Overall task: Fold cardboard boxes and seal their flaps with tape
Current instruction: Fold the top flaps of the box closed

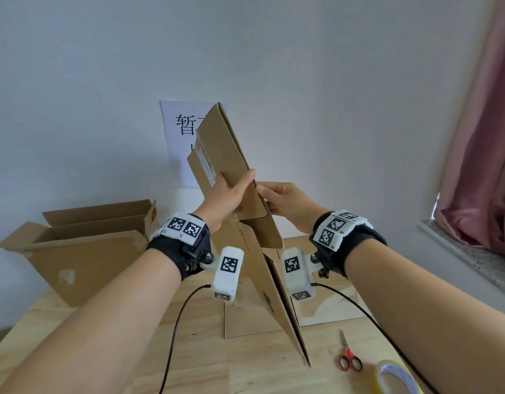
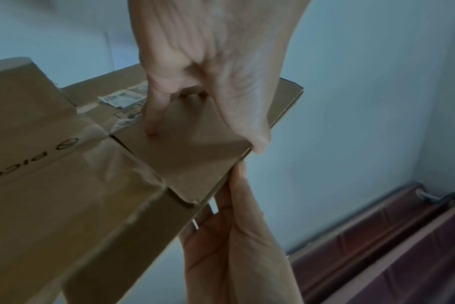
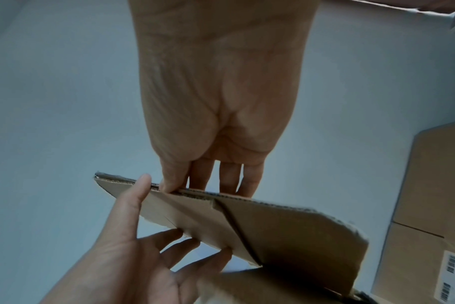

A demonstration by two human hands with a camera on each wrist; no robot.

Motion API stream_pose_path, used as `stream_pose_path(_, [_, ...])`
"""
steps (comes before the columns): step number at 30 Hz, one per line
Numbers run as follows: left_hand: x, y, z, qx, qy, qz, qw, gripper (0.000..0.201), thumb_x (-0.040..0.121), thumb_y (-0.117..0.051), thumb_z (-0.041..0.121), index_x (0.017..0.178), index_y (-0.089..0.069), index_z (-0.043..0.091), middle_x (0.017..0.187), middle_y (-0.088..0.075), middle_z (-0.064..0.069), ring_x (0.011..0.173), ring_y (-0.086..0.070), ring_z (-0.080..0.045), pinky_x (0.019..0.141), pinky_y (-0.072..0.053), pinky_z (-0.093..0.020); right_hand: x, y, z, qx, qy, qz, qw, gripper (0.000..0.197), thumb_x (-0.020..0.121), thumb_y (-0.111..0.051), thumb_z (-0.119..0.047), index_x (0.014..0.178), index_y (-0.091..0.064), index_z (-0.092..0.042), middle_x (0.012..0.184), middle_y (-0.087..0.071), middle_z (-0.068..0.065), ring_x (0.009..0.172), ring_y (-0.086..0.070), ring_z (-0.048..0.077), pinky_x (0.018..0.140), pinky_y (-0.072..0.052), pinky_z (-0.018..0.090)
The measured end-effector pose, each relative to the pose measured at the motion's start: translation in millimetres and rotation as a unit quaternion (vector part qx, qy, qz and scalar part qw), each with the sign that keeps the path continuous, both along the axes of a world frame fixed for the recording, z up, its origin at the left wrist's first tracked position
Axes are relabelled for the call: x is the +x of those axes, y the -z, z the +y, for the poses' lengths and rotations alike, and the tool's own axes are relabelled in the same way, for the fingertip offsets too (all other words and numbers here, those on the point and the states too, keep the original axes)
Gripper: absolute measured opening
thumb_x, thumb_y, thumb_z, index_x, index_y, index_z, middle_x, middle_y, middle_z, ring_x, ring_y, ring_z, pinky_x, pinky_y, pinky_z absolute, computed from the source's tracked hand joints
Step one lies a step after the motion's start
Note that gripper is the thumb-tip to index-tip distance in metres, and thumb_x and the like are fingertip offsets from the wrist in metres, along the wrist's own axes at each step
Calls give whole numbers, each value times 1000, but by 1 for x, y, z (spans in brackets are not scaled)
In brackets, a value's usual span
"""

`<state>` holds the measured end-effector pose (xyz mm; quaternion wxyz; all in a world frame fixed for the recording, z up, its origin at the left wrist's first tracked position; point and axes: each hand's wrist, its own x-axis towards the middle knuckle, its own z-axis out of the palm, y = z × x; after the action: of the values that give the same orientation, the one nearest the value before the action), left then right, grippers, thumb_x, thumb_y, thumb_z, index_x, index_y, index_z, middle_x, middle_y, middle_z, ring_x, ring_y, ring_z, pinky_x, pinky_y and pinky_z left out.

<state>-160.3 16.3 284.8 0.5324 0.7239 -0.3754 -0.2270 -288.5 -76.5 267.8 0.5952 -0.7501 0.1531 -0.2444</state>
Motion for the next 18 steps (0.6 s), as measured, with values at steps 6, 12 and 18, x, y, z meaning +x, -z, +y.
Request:
stream_pose_path(6, [-2,4,4,3,8,-7,1000,102,64,-55,82,146,-24,28,134,-50,8,117,-55,-14,98,-49,-37,-2,0,1,15,12,-4,1000,32,101,-42,-23,126,-61,-15,103,-70,2,89,-67,10,88,-52,23])
stream_pose_path(12, [-10,-10,8,69,4,-52,996,28,90,-45,31,115,-37,22,107,-59,-4,92,-63,-21,81,-57,-40,-4,2,-6,-20,68,10,997,29,101,-42,-22,116,-67,-19,99,-69,10,85,-62,20,91,-51,37])
stream_pose_path(18, [-6,4,24,164,15,75,984,24,94,-46,0,118,-43,3,87,-49,-6,73,-67,-27,73,-60,-37,-21,12,-13,-72,206,56,974,29,99,-42,-25,121,-61,-19,110,-67,2,104,-61,22,95,-49,38])
